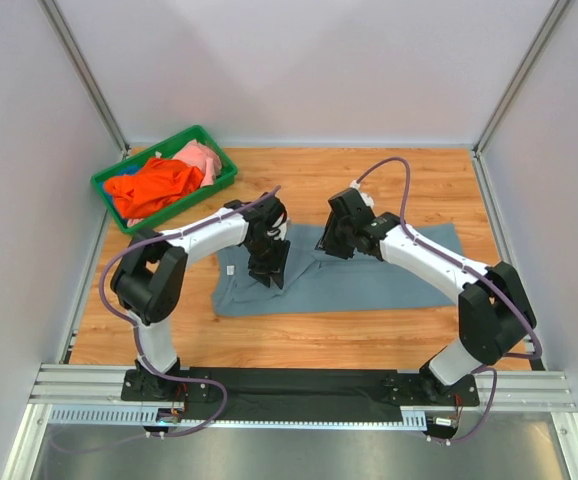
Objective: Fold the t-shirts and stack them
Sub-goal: Fold the tshirt
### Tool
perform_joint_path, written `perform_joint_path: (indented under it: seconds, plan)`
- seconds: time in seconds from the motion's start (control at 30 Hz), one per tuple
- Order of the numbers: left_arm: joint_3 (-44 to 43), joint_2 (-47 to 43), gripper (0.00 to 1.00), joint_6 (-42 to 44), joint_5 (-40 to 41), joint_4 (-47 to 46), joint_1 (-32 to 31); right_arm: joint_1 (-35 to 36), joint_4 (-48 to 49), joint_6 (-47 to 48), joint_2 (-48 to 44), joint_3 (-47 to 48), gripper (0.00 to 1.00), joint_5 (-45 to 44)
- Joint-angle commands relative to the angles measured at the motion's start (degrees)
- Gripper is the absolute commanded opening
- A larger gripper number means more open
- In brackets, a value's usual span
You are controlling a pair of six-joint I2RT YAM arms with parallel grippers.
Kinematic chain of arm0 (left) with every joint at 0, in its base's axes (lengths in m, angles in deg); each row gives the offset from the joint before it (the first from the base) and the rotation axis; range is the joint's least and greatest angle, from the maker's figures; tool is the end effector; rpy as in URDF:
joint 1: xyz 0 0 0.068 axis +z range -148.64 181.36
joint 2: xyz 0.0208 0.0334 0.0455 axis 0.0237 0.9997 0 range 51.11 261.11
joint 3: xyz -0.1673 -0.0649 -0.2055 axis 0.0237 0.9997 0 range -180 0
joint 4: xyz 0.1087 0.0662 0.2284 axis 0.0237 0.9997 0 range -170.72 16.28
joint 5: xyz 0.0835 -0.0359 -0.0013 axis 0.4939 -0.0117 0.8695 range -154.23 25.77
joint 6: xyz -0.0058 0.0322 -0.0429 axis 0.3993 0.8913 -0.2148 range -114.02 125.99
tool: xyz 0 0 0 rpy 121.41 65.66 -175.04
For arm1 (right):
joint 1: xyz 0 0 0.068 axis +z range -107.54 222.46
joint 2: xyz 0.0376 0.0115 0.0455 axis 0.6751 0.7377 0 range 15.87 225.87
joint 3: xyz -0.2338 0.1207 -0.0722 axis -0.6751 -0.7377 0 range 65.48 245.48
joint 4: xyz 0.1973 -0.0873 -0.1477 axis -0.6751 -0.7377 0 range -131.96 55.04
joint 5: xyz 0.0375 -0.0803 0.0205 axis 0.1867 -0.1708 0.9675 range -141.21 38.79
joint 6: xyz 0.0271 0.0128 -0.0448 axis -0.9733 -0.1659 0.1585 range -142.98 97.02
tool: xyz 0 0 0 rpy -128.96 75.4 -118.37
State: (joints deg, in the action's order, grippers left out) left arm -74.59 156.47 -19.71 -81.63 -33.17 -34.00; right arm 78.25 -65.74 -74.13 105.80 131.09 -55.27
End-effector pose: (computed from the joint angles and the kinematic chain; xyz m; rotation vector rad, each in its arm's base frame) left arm 0.2816 -0.2131 0.1886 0.3063 3.0544 -0.5642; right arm 0.2695 0.1911 0.2415 0.3775 2.5811 0.4970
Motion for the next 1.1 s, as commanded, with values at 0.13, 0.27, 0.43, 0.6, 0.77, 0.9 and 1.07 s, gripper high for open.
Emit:
perform_joint_path:
  seconds: [0.13, 0.27, 0.43, 0.6, 0.77, 0.9, 1.07]
  plan:
    - [-4.1, 3.5, 0.48, 4.4, 5.3, -0.2, -2.3, -0.8, 0.8, 0.4, -3.4, -1.3, 0.35, -0.7]
    - [-4.0, 4.4, 0.48, 4.6, 5.0, -0.9, -2.4, -1.1, 0.7, 0.6, -3.4, -1.8, 0.35, -1.0]
    - [-4.6, 4.9, 0.32, 4.9, 6.9, -0.9, -2.4, -1.1, 2.0, 0.6, -2.7, -2.6, 0.35, 0.1]
    - [-7.8, 6.9, 0.05, 4.9, 7.5, 1.1, -1.9, -0.8, 7.7, 4.4, -2.6, -5.4, 0.35, 5.3]
    - [-8.4, 7.0, 0.03, 2.8, 2.6, 1.6, 0.9, 0.8, 15.0, 8.6, -2.0, -9.0, 0.37, 8.4]
    - [-7.1, 6.4, 0.06, 1.4, -2.7, 0.0, 3.8, 2.9, 19.9, 8.9, -1.1, -11.1, 0.4, 11.9]
    - [-7.0, 6.6, 0.08, 2.0, -3.4, 0.6, 5.0, 5.5, 22.7, 3.2, 1.7, -11.4, 0.41, 11.3]
